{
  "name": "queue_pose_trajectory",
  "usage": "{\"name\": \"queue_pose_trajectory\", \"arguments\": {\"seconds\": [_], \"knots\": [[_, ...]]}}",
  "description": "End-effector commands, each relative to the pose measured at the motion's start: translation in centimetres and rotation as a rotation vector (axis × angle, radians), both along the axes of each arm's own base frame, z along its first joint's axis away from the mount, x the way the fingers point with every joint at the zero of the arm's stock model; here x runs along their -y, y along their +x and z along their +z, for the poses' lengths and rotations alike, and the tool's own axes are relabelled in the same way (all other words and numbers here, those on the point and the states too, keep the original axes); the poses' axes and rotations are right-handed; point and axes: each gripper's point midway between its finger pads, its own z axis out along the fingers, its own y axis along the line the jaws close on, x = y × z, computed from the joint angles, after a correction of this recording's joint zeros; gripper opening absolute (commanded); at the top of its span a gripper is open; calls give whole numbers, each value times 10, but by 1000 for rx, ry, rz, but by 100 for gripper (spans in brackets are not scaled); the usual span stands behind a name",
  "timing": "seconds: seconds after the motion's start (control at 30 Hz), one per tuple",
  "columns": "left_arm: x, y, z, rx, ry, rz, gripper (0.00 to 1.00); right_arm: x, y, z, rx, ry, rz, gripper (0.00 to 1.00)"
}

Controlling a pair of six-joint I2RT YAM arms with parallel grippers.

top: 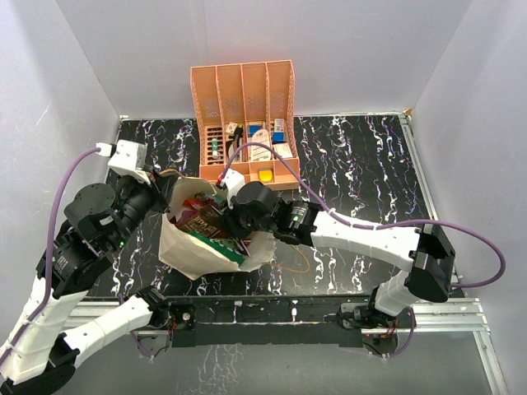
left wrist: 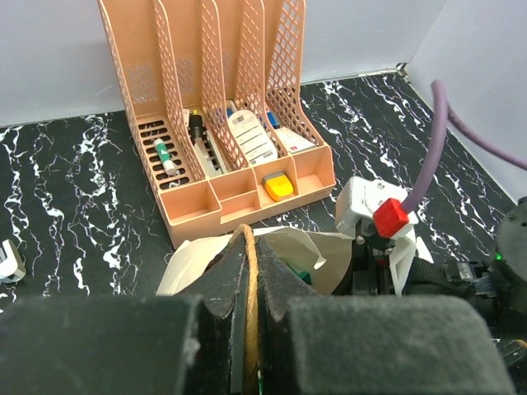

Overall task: Take the snacks out of the paper bag
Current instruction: Take out the snack from the paper bag.

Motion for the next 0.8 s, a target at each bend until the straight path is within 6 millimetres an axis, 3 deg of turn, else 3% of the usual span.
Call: {"name": "queue_pose_trajectory", "arguments": {"seconds": [0.0, 0.33, 0.77], "knots": [[-5, -3, 28, 89, -73, 6, 0, -20, 1, 81, 68, 204, 29, 8], [-12, -4, 20, 104, -56, 30, 0, -36, 6, 151, 122, 299, 53, 7], [-32, 4, 10, 85, -51, 161, 0, -16, -6, 250, 192, 450, 69, 7]]}}
